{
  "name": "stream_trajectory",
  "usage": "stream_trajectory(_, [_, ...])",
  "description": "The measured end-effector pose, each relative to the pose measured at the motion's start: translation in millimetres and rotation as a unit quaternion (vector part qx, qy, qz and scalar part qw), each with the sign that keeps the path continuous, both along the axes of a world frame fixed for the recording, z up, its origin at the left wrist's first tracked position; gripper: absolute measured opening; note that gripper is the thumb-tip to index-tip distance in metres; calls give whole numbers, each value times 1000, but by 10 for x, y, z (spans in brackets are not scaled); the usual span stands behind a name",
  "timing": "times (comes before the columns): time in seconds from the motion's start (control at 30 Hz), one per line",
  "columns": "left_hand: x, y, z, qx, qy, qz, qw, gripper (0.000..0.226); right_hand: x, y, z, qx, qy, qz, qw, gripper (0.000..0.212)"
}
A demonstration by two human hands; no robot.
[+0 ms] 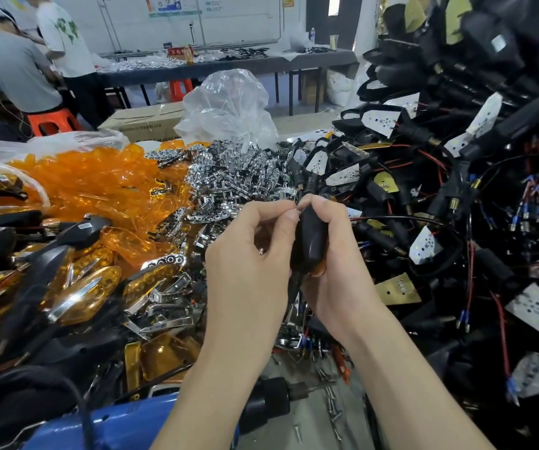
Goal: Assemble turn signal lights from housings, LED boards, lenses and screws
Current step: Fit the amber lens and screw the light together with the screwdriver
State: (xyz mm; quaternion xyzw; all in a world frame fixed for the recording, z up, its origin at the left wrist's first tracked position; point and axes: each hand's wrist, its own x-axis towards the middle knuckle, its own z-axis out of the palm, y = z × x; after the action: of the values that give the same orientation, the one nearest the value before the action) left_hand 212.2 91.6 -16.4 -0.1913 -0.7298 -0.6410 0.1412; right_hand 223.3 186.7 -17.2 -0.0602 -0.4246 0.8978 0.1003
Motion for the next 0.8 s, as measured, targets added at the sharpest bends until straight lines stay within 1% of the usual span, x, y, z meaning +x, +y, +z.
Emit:
stream_trajectory(0.2, [-2, 13, -18, -2, -2, 5, 1000, 9, -5, 0, -16, 2, -1, 6, 1000, 34])
stream_trajectory(0.37, [19, 27, 3, -42, 5, -19, 999, 21, -49, 16, -77, -25, -7, 1, 1000, 19])
stream_trajectory(0.43, [37, 34, 17, -48, 11, -31, 998, 27, -46, 35, -111, -28, -2, 5, 1000, 21])
stream_trajectory(0.5, [37, 36, 16, -32, -3, -35, 999, 31, -44, 48, -136, -35, 28, 20, 999, 22])
stream_trajectory(0.53, [33, 35, 14, -23, -11, -35, 999, 32, -47, 49, -144, -43, 42, 28, 998, 25])
stream_trajectory(0.6, [29, 31, 15, -9, -17, -31, 999, 32, -59, 45, -155, -64, 52, 36, 996, 32])
stream_trajectory(0.67, [29, 25, 18, -5, -16, -24, 1000, 29, -67, 38, -157, -76, 53, 38, 995, 31])
stream_trajectory(0.8, [38, 29, 12, -52, 13, -14, 998, 28, -77, 46, -180, -61, 28, 34, 997, 25])
